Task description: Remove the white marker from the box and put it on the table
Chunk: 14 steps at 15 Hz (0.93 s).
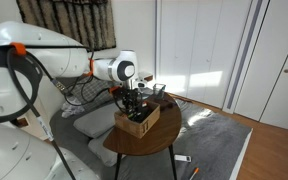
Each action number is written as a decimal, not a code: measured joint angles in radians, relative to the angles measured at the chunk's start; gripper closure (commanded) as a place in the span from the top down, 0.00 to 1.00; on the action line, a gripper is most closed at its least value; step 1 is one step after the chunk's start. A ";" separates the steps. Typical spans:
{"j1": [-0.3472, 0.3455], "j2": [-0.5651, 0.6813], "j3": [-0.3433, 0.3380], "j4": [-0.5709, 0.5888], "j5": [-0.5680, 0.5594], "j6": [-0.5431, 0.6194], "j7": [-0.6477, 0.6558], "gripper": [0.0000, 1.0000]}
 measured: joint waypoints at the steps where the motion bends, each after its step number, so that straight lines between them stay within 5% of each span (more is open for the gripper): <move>1: 0.001 -0.001 -0.002 0.006 0.003 0.000 0.000 1.00; 4: 0.001 0.000 -0.003 0.007 0.007 0.009 0.001 1.00; 11: 0.034 0.037 0.001 -0.006 0.159 0.352 0.050 0.99; 13: 0.034 0.075 0.005 -0.009 0.162 0.439 0.071 0.87; 14: 0.034 0.096 0.005 -0.008 0.162 0.476 0.081 0.73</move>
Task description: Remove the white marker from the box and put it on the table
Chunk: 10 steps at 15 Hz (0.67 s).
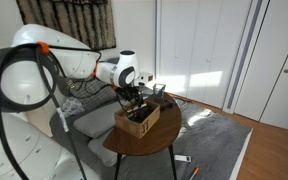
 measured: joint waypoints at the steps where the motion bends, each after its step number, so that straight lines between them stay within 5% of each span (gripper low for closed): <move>1: 0.000 0.022 0.000 0.001 0.000 0.030 0.009 0.67; 6: 0.000 0.124 0.005 0.006 -0.001 0.109 0.031 0.58; 10: 0.002 0.161 0.009 0.014 -0.001 0.140 0.046 0.20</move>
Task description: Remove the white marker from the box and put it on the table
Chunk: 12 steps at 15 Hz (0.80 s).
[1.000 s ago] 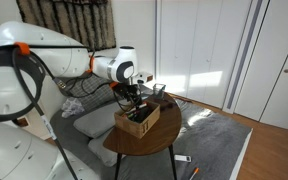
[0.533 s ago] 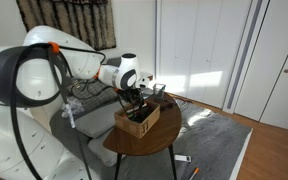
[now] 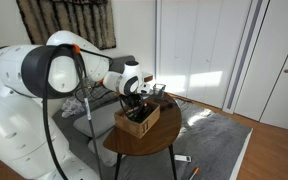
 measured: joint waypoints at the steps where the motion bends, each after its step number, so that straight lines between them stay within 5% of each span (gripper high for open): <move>1: 0.001 0.004 0.001 0.003 0.000 0.005 0.004 0.12; 3: 0.004 0.011 0.004 0.007 -0.001 0.012 0.013 0.01; 12: 0.032 -0.080 -0.008 0.038 0.067 0.001 0.019 0.04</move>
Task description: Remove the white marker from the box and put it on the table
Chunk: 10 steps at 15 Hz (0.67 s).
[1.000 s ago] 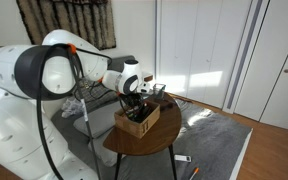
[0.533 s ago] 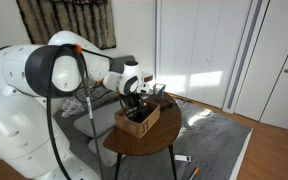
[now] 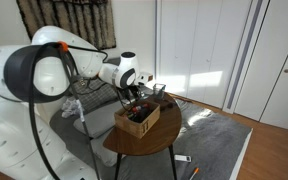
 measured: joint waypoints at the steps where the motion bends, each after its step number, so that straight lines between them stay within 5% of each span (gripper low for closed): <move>1: 0.000 -0.032 -0.012 0.010 0.023 -0.001 0.000 0.04; 4: -0.023 -0.101 -0.077 0.059 0.045 -0.067 -0.015 0.04; 10: -0.134 -0.045 -0.194 0.212 -0.065 -0.434 -0.176 0.04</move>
